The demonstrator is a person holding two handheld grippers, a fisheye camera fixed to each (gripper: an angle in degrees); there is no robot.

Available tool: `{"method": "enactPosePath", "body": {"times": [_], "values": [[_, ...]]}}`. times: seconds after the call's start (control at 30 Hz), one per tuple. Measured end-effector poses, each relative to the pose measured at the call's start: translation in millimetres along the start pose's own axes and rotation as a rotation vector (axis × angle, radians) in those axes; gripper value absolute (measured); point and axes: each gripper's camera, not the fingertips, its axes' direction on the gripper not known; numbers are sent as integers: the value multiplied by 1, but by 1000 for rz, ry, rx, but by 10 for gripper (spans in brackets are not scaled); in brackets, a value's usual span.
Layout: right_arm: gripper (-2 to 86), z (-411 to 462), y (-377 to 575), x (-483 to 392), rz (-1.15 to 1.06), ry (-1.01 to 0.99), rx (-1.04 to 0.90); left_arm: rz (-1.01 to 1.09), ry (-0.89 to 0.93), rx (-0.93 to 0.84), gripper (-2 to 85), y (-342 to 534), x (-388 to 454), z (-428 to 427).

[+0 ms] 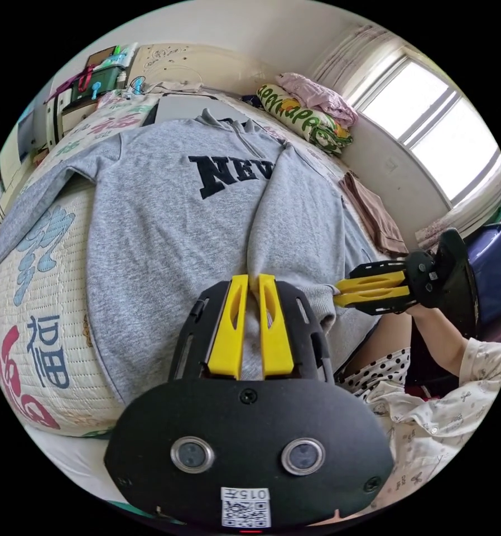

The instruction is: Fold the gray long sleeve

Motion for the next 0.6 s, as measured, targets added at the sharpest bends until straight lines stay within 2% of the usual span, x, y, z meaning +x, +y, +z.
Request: {"method": "enactPosePath", "body": {"times": [0.1, 0.17, 0.27, 0.4, 0.5, 0.6], "values": [[44, -3, 10, -7, -2, 66, 8, 1, 14, 8, 39, 21, -8, -3], [54, -9, 12, -2, 14, 37, -1, -12, 82, 21, 38, 34, -21, -8], [48, -26, 9, 20, 67, -46, -8, -49, 218, 184, 19, 71, -55, -39], [8, -60, 2, 51, 154, -227, 123, -306, 205, 495, 55, 142, -140, -99], [0, -70, -13, 57, 170, -305, 197, -505, 151, 650, 53, 190, -208, -124], [-2, -66, -34, 54, 159, -302, 181, -672, 120, 747, 53, 224, -270, -136]]}}
